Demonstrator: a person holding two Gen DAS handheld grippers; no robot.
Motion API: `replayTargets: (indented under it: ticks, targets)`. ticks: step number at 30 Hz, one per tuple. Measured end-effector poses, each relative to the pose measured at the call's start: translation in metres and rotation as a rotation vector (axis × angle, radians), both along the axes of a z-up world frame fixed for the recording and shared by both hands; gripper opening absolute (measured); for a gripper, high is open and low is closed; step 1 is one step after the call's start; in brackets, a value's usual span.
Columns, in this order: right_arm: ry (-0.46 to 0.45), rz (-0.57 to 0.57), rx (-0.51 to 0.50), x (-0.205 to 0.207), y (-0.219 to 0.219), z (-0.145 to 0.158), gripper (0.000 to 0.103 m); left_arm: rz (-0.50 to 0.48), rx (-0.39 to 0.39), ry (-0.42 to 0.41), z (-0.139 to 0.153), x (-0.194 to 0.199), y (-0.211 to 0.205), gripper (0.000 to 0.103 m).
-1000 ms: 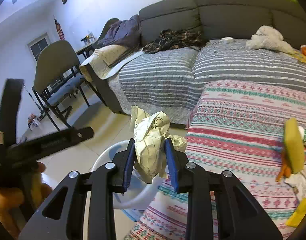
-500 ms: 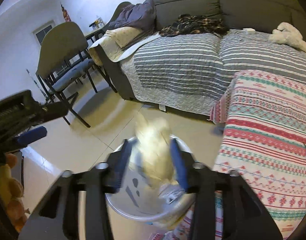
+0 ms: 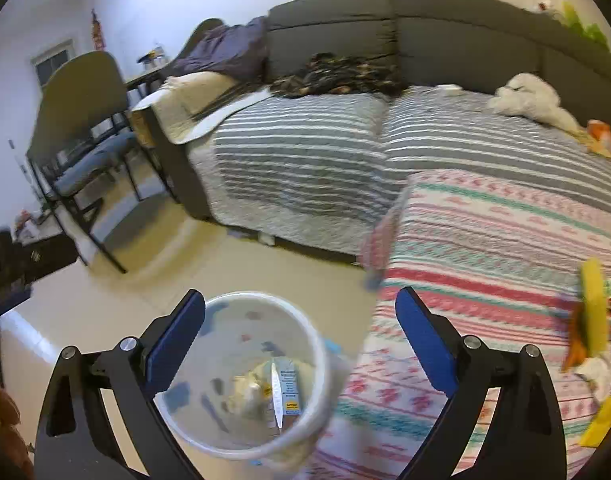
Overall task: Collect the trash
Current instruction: 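Open the left tool over the bin while the right tool drops the paper in, then move both tools back over the table toward the remaining trash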
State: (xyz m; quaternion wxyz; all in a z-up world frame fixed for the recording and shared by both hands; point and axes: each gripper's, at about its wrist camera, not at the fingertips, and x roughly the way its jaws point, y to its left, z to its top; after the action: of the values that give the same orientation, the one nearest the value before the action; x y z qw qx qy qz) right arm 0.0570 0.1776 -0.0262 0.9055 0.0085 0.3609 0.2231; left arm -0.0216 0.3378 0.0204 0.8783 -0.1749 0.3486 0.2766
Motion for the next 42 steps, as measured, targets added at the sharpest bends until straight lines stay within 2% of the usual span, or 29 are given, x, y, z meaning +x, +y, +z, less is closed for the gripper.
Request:
replayTargets:
  ticks: [9, 27, 42]
  targets:
    - [-0.035, -0.147, -0.048, 0.012, -0.058, 0.011, 0.094, -0.063, 0.147, 0.027, 0.003, 0.017, -0.054, 0.096]
    - [-0.087, -0.319, -0.105, 0.022, -0.176, 0.030, 0.095, -0.223, 0.180, 0.027, -0.003, 0.055, -0.153, 0.096]
    - [-0.042, -0.443, -0.116, 0.030, -0.275, 0.015, 0.094, -0.356, 0.167, 0.017, -0.014, 0.080, -0.246, 0.096]
